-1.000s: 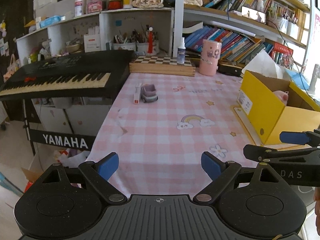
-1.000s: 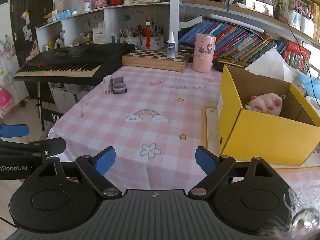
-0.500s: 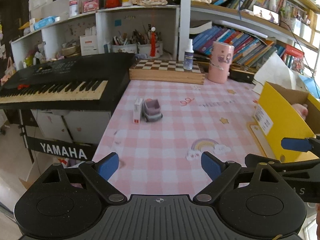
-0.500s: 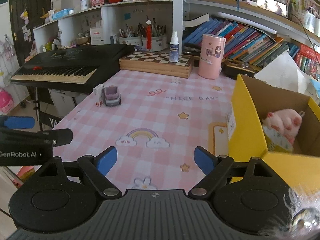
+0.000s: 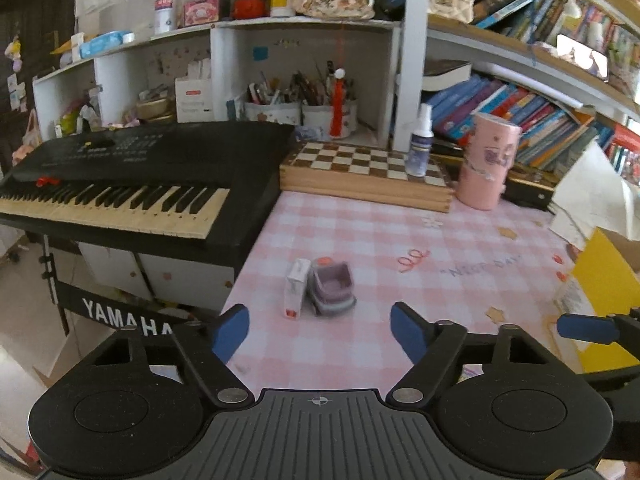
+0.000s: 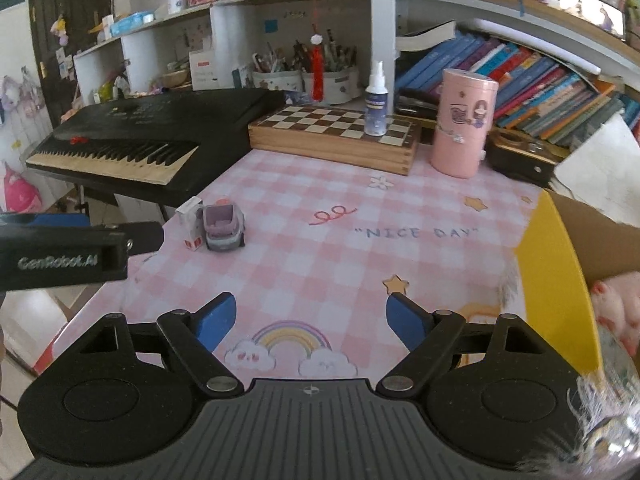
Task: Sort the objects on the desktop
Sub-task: 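Move both open tools toward the grey toy car and small white box, then grasp the small white box with the left tool while the right tool grasps the grey toy car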
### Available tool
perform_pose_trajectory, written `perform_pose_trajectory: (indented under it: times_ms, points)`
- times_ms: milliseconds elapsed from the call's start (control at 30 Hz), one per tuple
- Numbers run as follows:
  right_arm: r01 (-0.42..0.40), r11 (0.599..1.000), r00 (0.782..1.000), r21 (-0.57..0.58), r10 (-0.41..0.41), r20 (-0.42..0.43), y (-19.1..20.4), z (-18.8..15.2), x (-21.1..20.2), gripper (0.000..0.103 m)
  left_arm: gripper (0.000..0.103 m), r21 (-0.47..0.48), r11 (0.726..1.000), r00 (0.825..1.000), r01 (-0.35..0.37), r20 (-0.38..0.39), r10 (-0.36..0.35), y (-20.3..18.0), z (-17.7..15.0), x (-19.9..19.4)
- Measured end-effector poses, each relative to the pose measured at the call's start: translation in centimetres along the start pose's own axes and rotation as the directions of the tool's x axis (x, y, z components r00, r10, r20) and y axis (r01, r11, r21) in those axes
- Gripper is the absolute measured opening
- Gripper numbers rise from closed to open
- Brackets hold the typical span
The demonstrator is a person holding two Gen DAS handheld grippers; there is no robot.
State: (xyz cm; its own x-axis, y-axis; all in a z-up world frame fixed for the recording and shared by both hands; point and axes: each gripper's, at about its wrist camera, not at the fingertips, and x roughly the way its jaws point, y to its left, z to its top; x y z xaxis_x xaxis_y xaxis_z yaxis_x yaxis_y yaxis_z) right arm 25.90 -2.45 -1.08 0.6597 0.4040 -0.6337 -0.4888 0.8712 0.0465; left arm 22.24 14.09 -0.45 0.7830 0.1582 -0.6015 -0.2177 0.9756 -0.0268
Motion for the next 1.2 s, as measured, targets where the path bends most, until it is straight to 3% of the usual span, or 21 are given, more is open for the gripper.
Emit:
perform_pose_trajectory:
  times_ms: [100, 200, 433, 700, 833, 1000, 1200]
  points:
    - [-0.019, 1.000, 1.000, -0.025, 0.019, -0.002, 0.3, 0.8, 1.7, 0.078, 0.069, -0.017, 0.999, 1.000, -0.027, -0.016, 0.027, 0.7, 0.7, 2.2]
    - [-0.037, 0.998, 0.999, -0.044, 0.036, -0.027, 0.7, 1.3, 3.3, 0.071, 0.055, -0.018, 0.999, 0.998, -0.045, -0.051, 0.044, 1.3, 1.3, 4.6]
    - [-0.093, 0.991, 0.994, -0.093, 0.088, -0.057, 1.8, 2.3, 6.7, 0.067, 0.029, 0.103, 0.994, 0.989, -0.043, -0.137, 0.056, 1.0, 1.6, 9.4]
    - [-0.134, 0.981, 0.989, -0.144, 0.124, -0.077, 3.2, 3.1, 9.5, 0.067, 0.024, 0.147, 0.989, 0.987, -0.032, -0.148, 0.054, 0.4, 1.7, 11.9]
    - [-0.155, 0.978, 0.986, -0.142, 0.144, -0.085, 3.6, 3.4, 10.9, 0.067, 0.013, 0.131, 0.991, 0.989, -0.038, -0.134, 0.056, 1.1, 1.6, 12.0]
    - [-0.173, 0.974, 0.984, -0.146, 0.164, -0.075, 4.5, 4.0, 12.9, 0.067, 0.013, 0.004, 0.998, 0.991, -0.060, -0.123, 0.060, 3.4, 1.7, 9.9]
    - [-0.185, 0.970, 0.982, -0.156, 0.179, -0.054, 5.5, 4.7, 15.2, 0.067, 0.013, -0.075, 0.995, 0.991, -0.070, -0.117, 0.061, 5.1, 1.4, 6.3]
